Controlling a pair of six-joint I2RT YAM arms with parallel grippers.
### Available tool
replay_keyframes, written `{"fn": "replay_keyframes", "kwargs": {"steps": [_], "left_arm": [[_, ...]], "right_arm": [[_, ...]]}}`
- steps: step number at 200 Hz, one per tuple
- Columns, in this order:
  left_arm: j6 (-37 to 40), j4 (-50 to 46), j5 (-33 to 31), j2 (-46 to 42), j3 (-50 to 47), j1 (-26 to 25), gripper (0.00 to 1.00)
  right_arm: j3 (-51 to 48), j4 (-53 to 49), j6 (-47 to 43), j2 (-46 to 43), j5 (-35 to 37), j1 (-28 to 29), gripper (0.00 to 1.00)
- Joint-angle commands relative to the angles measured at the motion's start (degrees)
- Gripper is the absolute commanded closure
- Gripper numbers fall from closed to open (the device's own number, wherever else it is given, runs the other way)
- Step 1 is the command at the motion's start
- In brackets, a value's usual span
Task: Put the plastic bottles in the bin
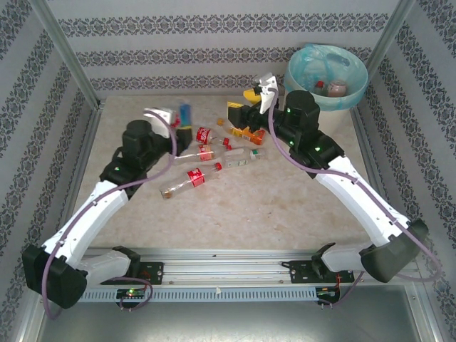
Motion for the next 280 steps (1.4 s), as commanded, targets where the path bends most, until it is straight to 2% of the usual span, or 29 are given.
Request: {"fn": "replay_keyframes", "kwargs": {"steps": [1,27,64,86,115,157,185,239,280], "left_arm": [[11.51,12.60,7.93,-0.95,-2.09,-3.24,0.44],[10.34,19.43,12.41,-2.26,-7.19,-3.41,0.49],[12.04,19.52,14.03,-3.64,-9.00,-3.96,0.49],[11.84,19.60,14.00,-3.91,-9.35,-4.06,0.50],[11.30,20.13,15.17,-4.00,-9.51,-4.17,0.50],[11.04,20.05,16.35,-4.23,-9.66,-4.55,0.50],[11.25,20.36,16.10,-4.72,-10.04,-4.67,0.50],[11.70,20.30,15.63,-5.20,-10.57,-4.72,0.50],[11.35,20.94,14.48,-6.08,-11.06,-4.75,0.50]], "right_arm": [[-2.18,2.27,-0.04,-1.19,-7.86,0.68,0.34],[-2.52,2.03,-2.64,-1.27,-15.14,1.14,0.32],[-1.51,1.73,-4.06,0.61,-21.42,2.59,0.31],[-0.31,1.63,-5.75,2.36,-22.95,4.49,0.26],[2.20,-0.13,-8.03,5.06,-20.26,6.74,0.21],[3.98,-0.90,-10.89,7.36,-10.70,9.70,0.21],[4.33,-0.81,-11.62,8.18,-7.41,10.87,0.18],[5.55,-1.07,-10.11,10.16,-8.02,11.17,0.20],[7.33,-4.21,-11.15,12.10,-5.62,11.25,0.18]]}}
